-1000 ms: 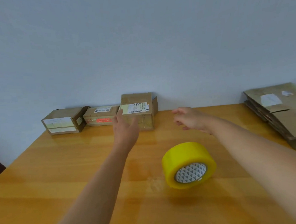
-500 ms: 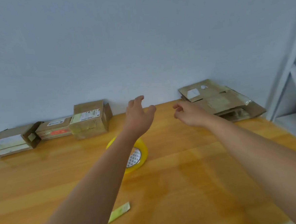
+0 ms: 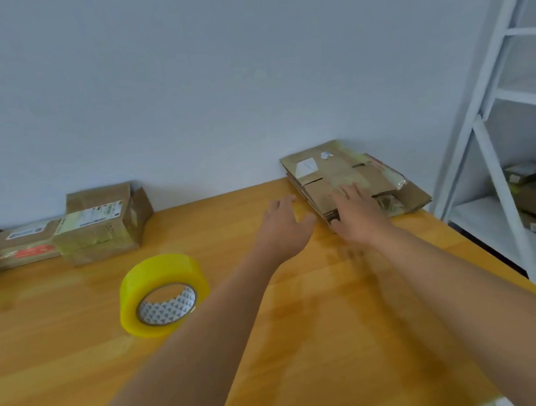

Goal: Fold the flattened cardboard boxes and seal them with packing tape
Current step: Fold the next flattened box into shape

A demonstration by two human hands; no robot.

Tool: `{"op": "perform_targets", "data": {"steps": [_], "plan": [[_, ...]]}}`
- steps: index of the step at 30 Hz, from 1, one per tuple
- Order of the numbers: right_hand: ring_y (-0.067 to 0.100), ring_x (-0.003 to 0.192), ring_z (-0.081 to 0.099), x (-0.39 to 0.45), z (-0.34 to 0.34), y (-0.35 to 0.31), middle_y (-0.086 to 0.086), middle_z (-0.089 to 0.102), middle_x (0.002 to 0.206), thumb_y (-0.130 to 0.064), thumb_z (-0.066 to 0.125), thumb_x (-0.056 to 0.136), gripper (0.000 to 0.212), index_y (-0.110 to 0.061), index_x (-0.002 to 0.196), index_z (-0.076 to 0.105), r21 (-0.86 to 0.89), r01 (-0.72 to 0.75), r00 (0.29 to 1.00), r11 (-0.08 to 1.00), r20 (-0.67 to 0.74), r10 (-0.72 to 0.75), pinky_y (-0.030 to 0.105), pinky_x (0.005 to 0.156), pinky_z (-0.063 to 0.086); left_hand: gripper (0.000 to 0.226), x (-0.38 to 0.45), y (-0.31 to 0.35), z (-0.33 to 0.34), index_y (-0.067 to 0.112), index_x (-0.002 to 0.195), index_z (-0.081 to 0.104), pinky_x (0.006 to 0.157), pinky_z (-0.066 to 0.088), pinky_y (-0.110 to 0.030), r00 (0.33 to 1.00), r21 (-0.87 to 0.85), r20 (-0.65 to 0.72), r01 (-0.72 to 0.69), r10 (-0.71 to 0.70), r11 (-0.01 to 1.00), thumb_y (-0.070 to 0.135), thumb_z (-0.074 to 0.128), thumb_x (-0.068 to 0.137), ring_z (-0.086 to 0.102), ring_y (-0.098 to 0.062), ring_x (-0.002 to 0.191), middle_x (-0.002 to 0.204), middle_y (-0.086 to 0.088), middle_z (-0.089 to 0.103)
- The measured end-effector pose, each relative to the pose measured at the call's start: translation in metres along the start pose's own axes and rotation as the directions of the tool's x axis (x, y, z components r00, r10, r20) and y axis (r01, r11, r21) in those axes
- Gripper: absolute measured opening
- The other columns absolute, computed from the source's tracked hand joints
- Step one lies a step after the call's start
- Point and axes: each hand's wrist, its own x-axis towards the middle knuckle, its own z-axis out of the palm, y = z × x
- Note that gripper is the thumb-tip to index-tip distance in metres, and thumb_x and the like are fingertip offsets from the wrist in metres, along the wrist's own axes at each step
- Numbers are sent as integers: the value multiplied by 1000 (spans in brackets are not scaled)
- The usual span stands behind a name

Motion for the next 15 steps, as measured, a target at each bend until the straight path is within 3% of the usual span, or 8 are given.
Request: {"op": "perform_targets", "data": {"steps": [3,5,8,15], "plan": [[31,152,-8,16,12,2,7,-3,166,-39,55,97,81,-26,158,4,-29,-19,1000,999,16,20,51,123,3,61,10,-7,2,18,152,29,115,31,-46,1000,12,7,27,-27,1000,39,48,98,26,-24,144,157,-2,26],[31,152,-8,25,21,1,6,-4,166,-46,54,97,83,-28,158,0,-54,-46,999,998,10,46,54,121,-1,61,14,-12,2,18,152,28,115,31,-45,999,13,11,35,-35,999,38,48,98,25,-24,144,157,-2,25],[30,152,7,32,30,-1,4,10,166,-45,47,100,70,-25,157,12,-99,-70,997,993,-39,66,58,120,4,61,19,-20,1,17,153,28,114,32,-44,999,19,14,42,-42,999,38,47,99,24,-24,143,156,-3,25],[26,142,29,29,34,-7,-1,34,155,-45,43,100,50,-24,146,35,-119,-39,989,992,-148,21,54,114,20,61,19,-27,4,17,153,28,114,30,-42,998,5,26,54,-54,999,37,47,99,24,-25,144,156,-4,26]]}}
